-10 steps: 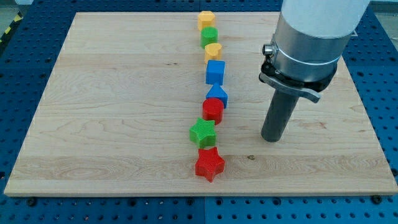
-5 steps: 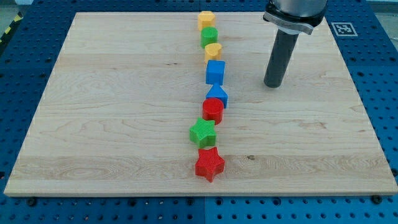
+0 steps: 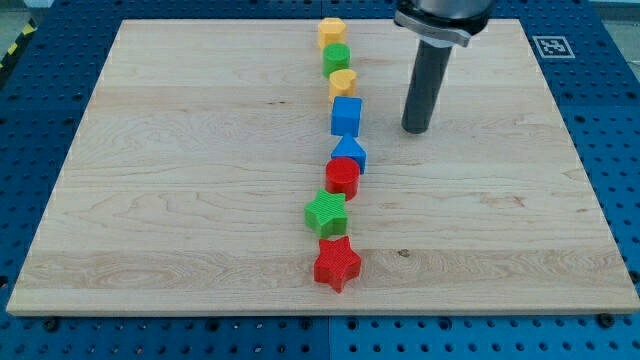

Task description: Move the blue cube left side to the board

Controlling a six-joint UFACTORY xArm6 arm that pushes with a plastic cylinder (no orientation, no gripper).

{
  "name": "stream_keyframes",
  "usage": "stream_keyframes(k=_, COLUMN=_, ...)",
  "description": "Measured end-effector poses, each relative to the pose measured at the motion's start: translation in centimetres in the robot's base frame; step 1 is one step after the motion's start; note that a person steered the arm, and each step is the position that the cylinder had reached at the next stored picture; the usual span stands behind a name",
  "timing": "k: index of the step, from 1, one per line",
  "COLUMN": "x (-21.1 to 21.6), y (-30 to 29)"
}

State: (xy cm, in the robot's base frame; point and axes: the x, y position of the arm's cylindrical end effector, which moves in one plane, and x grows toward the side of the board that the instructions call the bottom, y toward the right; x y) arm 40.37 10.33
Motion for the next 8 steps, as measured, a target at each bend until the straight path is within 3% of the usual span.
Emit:
stream_keyframes(k=6, x=-0.2, y=-4.4)
stream_keyframes(k=8, x=-2.9, y=-6.4)
